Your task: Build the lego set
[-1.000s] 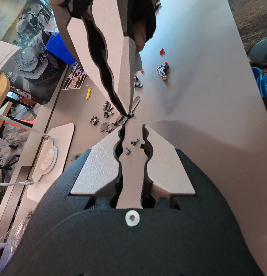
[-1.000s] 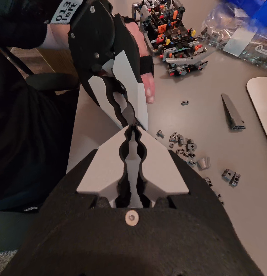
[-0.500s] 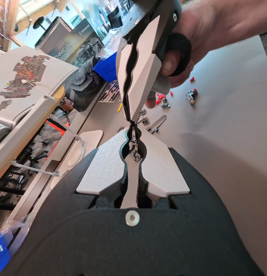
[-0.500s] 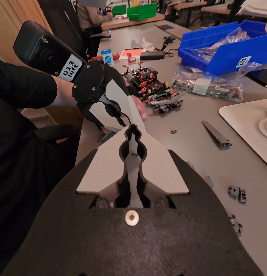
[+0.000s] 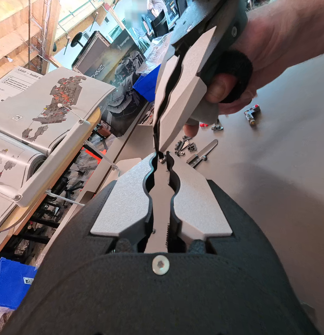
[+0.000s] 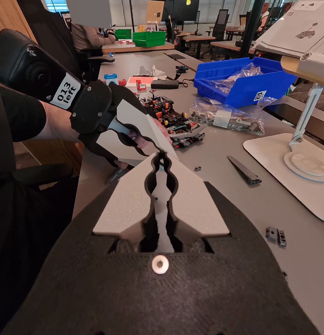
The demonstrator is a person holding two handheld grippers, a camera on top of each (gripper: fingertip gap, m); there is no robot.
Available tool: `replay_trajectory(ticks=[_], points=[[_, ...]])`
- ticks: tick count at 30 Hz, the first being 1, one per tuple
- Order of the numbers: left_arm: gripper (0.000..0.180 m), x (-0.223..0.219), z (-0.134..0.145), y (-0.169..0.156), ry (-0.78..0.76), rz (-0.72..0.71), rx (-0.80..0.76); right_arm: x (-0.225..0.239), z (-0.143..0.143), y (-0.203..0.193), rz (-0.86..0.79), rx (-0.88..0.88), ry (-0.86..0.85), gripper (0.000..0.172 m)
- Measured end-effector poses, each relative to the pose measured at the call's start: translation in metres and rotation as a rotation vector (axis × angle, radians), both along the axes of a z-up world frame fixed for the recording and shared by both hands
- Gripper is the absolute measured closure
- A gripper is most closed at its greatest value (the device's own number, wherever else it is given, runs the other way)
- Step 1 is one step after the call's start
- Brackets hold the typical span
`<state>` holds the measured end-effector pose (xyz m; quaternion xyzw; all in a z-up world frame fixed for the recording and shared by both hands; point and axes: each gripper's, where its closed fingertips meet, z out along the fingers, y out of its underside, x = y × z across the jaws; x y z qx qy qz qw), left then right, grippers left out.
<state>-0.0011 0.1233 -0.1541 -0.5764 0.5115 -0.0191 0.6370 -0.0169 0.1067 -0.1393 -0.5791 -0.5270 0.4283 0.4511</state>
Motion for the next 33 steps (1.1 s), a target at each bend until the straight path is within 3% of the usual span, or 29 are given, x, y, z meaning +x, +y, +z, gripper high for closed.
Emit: replay_trajectory(ticks=[14,26,33], points=[[0.179,-0.006,0.011,0.001,-0.016,0.030,0.051,-0.004,0.009,0.002,-0.043,-0.066,0.118,0.171],[0.180,-0.013,0.008,0.006,0.205,0.104,0.252,-0.001,0.003,0.004,-0.079,0.022,-0.071,0.166],[0.180,-0.014,0.010,0.005,0.244,0.121,0.302,-0.005,0.002,0.002,-0.063,-0.041,-0.045,0.170]])
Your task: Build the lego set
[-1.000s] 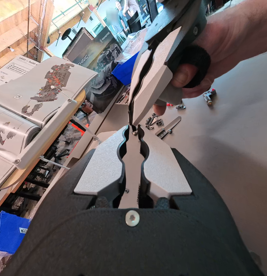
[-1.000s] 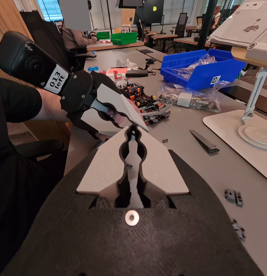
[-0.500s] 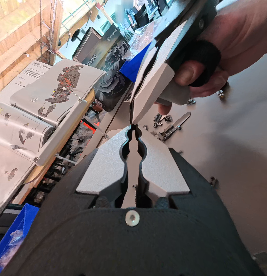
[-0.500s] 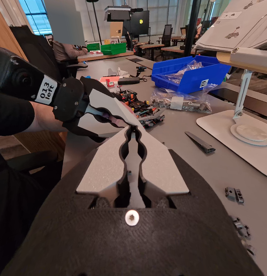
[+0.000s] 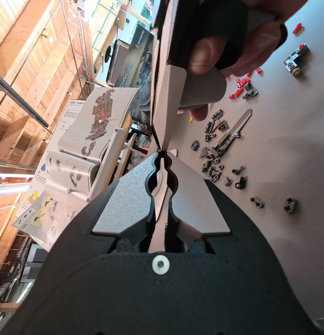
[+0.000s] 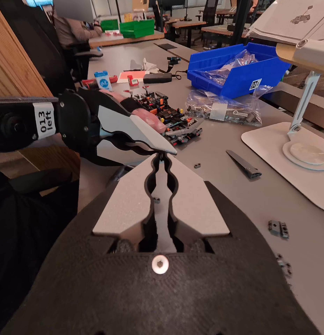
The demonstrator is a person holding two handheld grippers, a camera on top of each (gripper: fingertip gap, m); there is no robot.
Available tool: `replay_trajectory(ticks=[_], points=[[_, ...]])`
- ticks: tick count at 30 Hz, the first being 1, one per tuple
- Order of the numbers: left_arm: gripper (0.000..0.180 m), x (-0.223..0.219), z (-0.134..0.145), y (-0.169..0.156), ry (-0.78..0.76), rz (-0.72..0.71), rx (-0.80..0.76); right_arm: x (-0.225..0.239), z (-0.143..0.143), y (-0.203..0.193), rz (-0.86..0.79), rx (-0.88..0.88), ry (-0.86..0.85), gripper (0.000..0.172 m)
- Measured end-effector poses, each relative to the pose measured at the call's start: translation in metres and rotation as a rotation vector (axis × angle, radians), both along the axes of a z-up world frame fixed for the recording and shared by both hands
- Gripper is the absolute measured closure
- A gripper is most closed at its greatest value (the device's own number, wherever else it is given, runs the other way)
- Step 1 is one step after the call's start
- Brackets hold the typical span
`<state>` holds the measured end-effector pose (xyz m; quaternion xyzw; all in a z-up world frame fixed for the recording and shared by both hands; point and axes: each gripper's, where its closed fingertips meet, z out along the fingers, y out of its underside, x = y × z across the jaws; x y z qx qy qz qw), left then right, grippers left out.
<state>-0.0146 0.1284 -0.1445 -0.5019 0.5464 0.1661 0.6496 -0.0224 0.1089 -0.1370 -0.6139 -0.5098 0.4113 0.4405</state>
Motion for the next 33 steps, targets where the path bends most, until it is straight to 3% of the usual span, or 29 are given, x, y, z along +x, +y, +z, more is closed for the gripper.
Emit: replay_trajectory(ticks=[8,11,15,21,33], points=[[0.179,0.001,0.000,0.000,0.028,-0.008,0.025,0.002,0.000,0.001,0.006,-0.064,0.044,0.171],[0.171,-0.002,-0.011,0.003,0.036,-0.025,-0.094,0.013,-0.002,0.009,-0.036,-0.016,-0.011,0.171],[0.172,-0.005,-0.059,-0.003,0.145,-0.106,-0.435,0.029,-0.019,0.012,-0.057,0.050,-0.111,0.171],[0.177,-0.004,-0.092,-0.009,0.305,-0.156,-0.548,0.040,-0.036,0.014,-0.057,0.041,-0.111,0.171],[0.180,-0.002,-0.116,0.000,0.314,-0.144,-0.718,0.046,-0.042,0.016,0.002,0.027,-0.053,0.171]])
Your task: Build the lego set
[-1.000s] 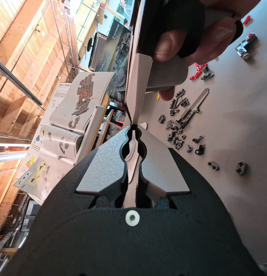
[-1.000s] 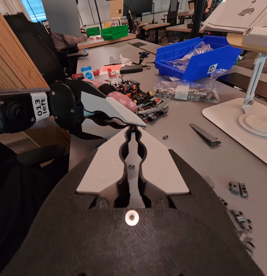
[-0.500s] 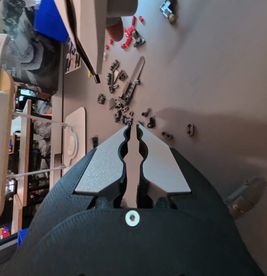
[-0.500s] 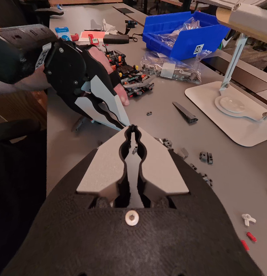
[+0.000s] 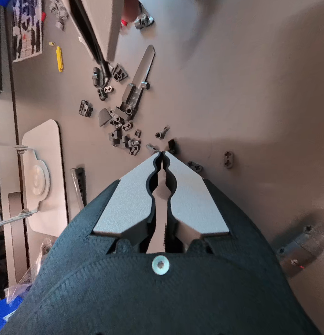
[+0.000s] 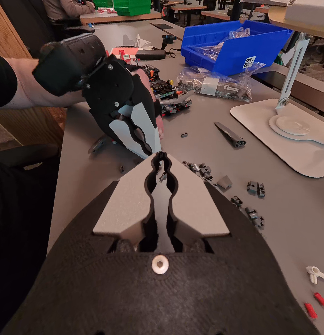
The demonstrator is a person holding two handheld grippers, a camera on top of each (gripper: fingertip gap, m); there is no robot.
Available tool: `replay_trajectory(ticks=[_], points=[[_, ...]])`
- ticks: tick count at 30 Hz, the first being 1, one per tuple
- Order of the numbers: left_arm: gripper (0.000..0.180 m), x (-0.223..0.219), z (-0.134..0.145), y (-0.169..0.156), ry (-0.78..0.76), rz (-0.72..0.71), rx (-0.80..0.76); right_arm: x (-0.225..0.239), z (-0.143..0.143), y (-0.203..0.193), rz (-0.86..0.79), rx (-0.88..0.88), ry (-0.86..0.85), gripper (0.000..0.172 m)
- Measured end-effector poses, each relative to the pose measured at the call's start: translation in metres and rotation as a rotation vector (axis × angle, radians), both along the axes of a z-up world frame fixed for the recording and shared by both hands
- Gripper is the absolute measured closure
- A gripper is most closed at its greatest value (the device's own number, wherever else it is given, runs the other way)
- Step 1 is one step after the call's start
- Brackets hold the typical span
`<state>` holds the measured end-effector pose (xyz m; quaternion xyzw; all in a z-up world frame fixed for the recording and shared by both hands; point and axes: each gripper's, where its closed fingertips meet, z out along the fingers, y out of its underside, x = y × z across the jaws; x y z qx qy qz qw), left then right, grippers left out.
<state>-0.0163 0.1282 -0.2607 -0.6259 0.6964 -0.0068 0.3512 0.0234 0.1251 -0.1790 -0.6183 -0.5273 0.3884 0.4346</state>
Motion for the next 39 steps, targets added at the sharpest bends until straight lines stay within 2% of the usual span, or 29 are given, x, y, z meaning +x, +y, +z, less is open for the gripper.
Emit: replay_trajectory(ticks=[6,12,24,31,34,39], points=[[0.180,-0.002,-0.001,0.004,-0.007,0.025,-0.032,0.005,0.004,0.000,0.009,0.004,0.026,0.171],[0.180,0.007,0.013,-0.011,-0.091,0.006,-0.087,0.008,0.005,0.000,0.019,-0.002,0.043,0.171],[0.180,0.003,0.002,-0.008,-0.072,0.032,-0.105,0.008,0.004,-0.003,0.026,-0.006,0.045,0.171],[0.180,-0.001,0.007,-0.004,-0.135,0.081,-0.147,0.008,-0.004,0.000,0.022,-0.009,0.001,0.171],[0.180,-0.009,0.012,-0.002,-0.138,0.098,-0.124,0.004,-0.007,-0.002,0.047,-0.003,-0.041,0.171],[0.180,-0.024,0.022,0.002,-0.177,0.117,-0.069,-0.015,-0.024,-0.009,0.150,0.062,-0.245,0.170]])
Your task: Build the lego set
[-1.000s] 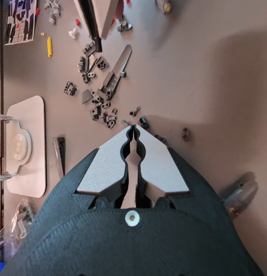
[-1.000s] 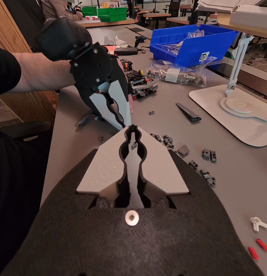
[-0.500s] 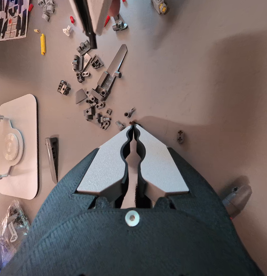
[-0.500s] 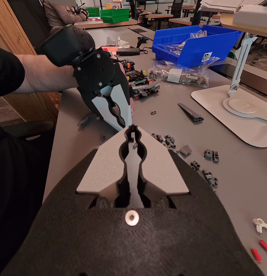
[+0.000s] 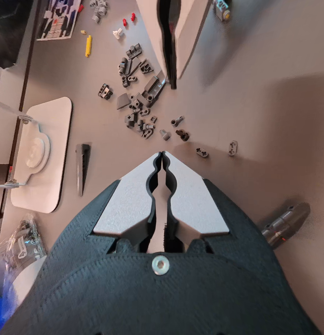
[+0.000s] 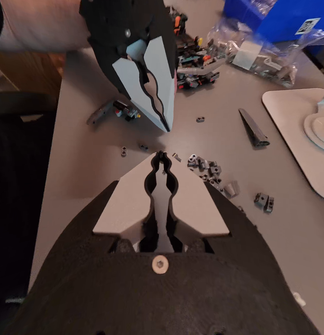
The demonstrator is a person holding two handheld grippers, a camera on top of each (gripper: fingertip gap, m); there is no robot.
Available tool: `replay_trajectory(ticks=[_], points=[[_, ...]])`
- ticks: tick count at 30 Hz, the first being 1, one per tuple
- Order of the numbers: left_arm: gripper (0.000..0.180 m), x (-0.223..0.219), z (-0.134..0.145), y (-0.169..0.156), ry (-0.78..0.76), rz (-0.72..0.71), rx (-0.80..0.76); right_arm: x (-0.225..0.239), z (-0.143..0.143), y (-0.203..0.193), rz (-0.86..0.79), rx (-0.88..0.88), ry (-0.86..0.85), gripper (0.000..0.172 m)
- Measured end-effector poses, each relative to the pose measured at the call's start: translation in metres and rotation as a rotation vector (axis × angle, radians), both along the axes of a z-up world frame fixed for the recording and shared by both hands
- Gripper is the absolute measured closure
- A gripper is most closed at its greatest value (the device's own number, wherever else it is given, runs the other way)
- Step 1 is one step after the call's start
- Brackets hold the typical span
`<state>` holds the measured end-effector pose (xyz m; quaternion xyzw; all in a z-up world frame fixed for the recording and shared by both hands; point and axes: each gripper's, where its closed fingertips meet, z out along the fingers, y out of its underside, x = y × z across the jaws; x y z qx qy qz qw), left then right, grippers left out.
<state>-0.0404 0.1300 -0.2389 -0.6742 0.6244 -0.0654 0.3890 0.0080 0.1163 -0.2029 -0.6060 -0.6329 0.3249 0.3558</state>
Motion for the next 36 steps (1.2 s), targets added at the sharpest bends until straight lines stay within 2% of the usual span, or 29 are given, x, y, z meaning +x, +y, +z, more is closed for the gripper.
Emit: replay_trajectory(ticks=[9,16,36], points=[[0.180,-0.025,0.015,-0.009,-0.064,-0.007,0.112,-0.025,-0.026,-0.003,0.234,0.155,-0.246,0.171],[0.180,-0.049,0.034,-0.015,-0.136,0.016,0.160,-0.029,-0.042,0.000,0.261,0.215,-0.362,0.171],[0.180,-0.056,0.031,-0.010,-0.111,0.035,0.164,-0.026,-0.049,-0.003,0.307,0.235,-0.461,0.170]])
